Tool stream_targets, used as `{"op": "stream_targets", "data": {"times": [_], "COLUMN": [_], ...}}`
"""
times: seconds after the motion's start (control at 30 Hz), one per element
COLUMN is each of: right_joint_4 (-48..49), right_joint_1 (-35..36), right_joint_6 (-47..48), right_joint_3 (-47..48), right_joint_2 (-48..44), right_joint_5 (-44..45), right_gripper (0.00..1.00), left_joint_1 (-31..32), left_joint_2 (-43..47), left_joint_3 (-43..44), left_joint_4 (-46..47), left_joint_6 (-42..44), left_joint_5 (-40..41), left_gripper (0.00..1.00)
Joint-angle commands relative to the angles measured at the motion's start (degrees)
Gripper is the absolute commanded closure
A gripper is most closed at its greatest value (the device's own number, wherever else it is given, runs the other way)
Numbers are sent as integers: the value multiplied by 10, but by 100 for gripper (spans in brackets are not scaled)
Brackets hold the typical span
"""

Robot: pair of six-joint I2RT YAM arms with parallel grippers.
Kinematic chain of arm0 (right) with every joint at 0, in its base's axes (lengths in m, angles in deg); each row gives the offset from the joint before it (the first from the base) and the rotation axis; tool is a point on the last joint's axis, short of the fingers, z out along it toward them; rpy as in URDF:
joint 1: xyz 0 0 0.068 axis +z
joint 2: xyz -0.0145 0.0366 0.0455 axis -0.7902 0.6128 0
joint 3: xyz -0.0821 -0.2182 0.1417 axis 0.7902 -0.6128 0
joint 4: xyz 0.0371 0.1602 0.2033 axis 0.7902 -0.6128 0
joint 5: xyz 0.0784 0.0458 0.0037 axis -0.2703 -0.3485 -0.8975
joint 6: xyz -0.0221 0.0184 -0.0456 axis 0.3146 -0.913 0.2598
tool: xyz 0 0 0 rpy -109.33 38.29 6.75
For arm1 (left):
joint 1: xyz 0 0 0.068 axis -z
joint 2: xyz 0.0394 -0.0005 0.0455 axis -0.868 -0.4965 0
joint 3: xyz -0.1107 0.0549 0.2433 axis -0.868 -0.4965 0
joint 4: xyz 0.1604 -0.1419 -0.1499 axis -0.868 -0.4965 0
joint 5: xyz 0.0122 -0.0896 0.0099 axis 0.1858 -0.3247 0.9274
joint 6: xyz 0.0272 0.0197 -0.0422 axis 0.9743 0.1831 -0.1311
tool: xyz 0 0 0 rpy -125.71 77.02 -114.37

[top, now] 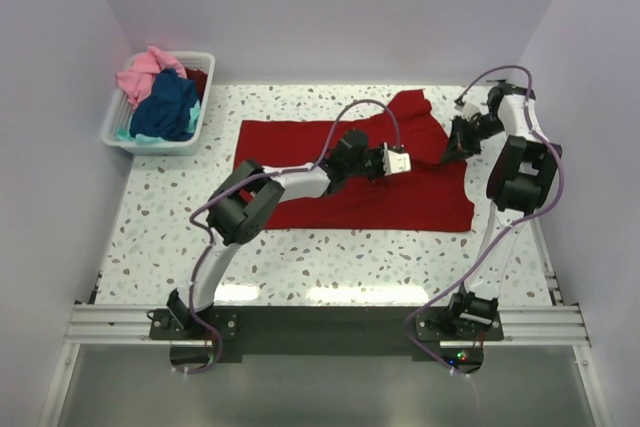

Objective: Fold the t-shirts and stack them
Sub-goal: Fold the tshirt

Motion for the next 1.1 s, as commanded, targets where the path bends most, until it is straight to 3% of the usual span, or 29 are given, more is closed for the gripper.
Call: {"op": "stream_targets", "data": {"times": [0.0, 0.03, 0.07, 0.1, 0.2, 0.3, 0.43, 0.53, 0.8, 1.07], "right_joint_4": [36, 38, 40, 42, 23, -26, -44, -17, 73, 145], "right_joint_1": [7, 9, 9, 10, 10, 19, 55, 94, 119, 126], "right_joint_6": [-43, -45, -49, -50, -26, 42, 119, 155, 178, 207], "right_joint_3": [28, 34, 38, 43, 58, 47, -54, -142, -276, -375], "right_joint_2": [-10, -9, -9, -10, -24, -56, -132, -181, -199, -205], "right_joint_5": [-48, -57, -59, -60, -47, -5, 98, 179, 289, 345], "right_gripper": [92, 87, 69, 62, 57, 56, 56, 53, 55, 55], "left_joint_1": [-14, -21, -27, -33, -73, -126, -185, -211, -237, -240], "left_joint_2": [-6, -2, 0, 2, 35, 117, 239, 310, 388, 395], "left_joint_3": [28, 36, 43, 52, 75, 27, -52, -129, -332, -429], "left_joint_4": [19, 0, -18, -40, -142, -222, -439, -533, -570, -556], "left_joint_6": [-77, -98, -121, -166, -244, -281, -202, -121, -31, -6], "left_joint_5": [56, 71, 102, 111, 109, 54, 24, 9, 145, 217], "left_gripper": [66, 61, 58, 57, 53, 47, 45, 43, 42, 44]}}
